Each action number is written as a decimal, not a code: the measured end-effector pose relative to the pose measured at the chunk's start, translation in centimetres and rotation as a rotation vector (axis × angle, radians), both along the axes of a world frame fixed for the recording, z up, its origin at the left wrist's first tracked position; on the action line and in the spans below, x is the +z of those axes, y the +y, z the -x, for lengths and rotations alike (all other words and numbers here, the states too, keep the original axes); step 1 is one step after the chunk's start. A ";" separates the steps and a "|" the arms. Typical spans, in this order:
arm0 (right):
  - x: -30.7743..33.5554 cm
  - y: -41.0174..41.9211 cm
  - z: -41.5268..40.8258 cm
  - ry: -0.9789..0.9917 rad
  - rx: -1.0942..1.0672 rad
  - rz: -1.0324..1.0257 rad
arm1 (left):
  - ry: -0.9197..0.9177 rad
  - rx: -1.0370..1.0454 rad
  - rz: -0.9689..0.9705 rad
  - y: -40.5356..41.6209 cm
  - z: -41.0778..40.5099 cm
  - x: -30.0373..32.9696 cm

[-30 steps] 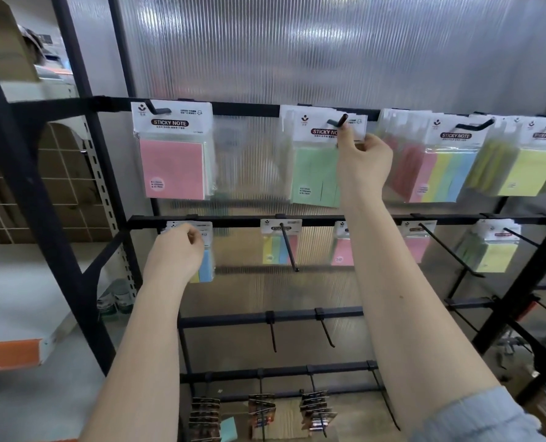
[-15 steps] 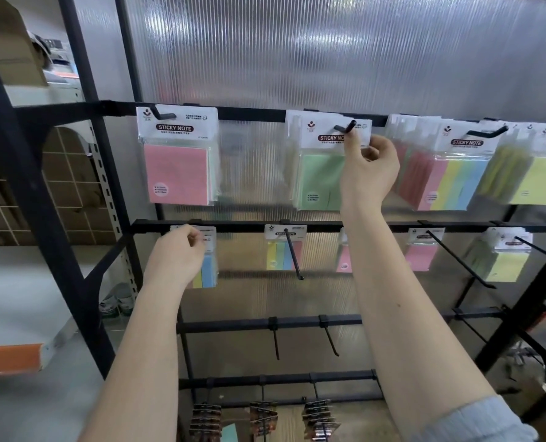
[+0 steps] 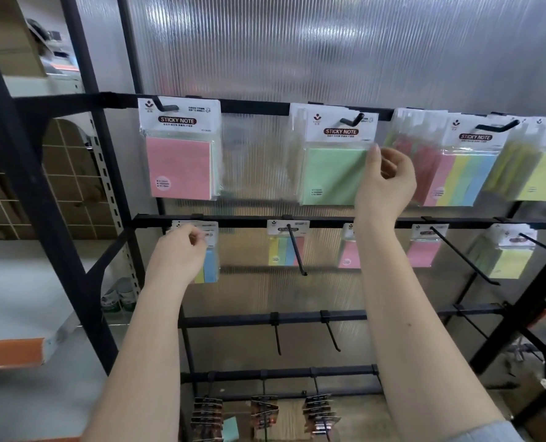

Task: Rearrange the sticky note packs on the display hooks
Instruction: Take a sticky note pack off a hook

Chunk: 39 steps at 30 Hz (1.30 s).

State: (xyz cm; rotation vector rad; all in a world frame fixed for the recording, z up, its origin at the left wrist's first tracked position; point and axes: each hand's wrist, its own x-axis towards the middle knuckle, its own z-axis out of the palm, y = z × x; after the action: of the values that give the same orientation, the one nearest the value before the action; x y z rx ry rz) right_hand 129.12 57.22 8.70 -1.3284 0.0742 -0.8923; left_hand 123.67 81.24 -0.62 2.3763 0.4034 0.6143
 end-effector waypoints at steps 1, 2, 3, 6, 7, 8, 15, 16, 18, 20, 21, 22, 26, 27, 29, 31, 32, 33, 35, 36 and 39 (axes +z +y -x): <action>-0.8 -0.2 0.0 0.019 -0.011 -0.015 | -0.004 0.004 -0.001 0.1 -0.1 0.0; -1.7 -0.4 -0.1 0.041 -0.021 -0.027 | -0.004 0.010 0.000 0.2 -0.1 -0.1; -2.7 -0.5 -0.2 0.068 -0.027 -0.032 | -0.002 0.015 0.002 0.3 -0.2 0.0; -5.5 -0.5 -0.9 0.192 -0.006 -0.010 | 0.023 0.015 -0.004 0.3 -0.5 -0.1; -6.5 -0.3 -1.2 0.240 0.009 0.006 | 0.034 0.011 -0.004 0.3 -0.6 -0.2; -7.5 -0.2 -1.6 0.289 0.027 0.021 | 0.043 0.006 -0.003 0.3 -0.6 -0.3; -11.3 1.3 -5.0 0.564 0.214 0.239 | 0.059 0.029 -0.007 1.2 -1.2 -0.8; -11.6 1.5 -5.3 0.591 0.239 0.254 | 0.063 0.032 0.001 1.4 -1.3 -0.9; -12.6 1.9 -6.0 0.650 0.297 0.283 | 0.069 0.039 0.004 1.9 -1.4 -1.0; -13.5 2.3 -6.6 0.707 0.333 0.316 | 0.079 0.051 0.009 2.2 -1.6 -1.1; -13.7 2.6 -6.8 0.725 0.354 0.341 | 0.086 0.057 0.007 2.4 -1.7 -1.2; -13.9 2.7 -7.1 0.735 0.382 0.368 | 0.096 0.067 0.000 2.5 -1.8 -1.2; -14.3 3.6 -8.0 0.739 0.422 0.455 | 0.110 0.103 0.007 2.9 -1.9 -1.2; -14.5 3.8 -8.2 0.736 0.402 0.447 | 0.110 0.109 0.017 3.0 -1.9 -1.3; -15.3 4.3 -8.3 0.696 0.331 0.366 | 0.110 0.117 0.035 3.3 -1.9 -1.3; -16.0 4.6 -8.1 0.651 0.271 0.258 | 0.106 0.127 0.039 3.5 -1.9 -1.3; -16.3 4.7 -8.1 0.640 0.249 0.214 | 0.108 0.136 0.035 3.5 -1.8 -1.3; -16.5 4.8 -8.0 0.639 0.233 0.183 | 0.110 0.145 0.032 3.5 -1.8 -1.3; -16.9 4.8 -8.1 0.644 0.243 0.144 | 0.111 0.155 0.037 3.5 -1.7 -1.2; -17.0 4.9 -8.2 0.651 0.272 0.137 | 0.110 0.158 0.040 3.5 -1.7 -1.2; -17.1 5.2 -8.0 0.677 0.333 0.172 | 0.106 0.161 0.044 3.5 -1.8 -1.1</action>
State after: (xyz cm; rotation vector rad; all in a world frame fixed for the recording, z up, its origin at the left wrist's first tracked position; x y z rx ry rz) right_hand 137.17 62.38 -8.38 -1.6985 0.2966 -0.1442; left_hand 125.43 84.73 -1.77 2.3563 0.6530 0.5467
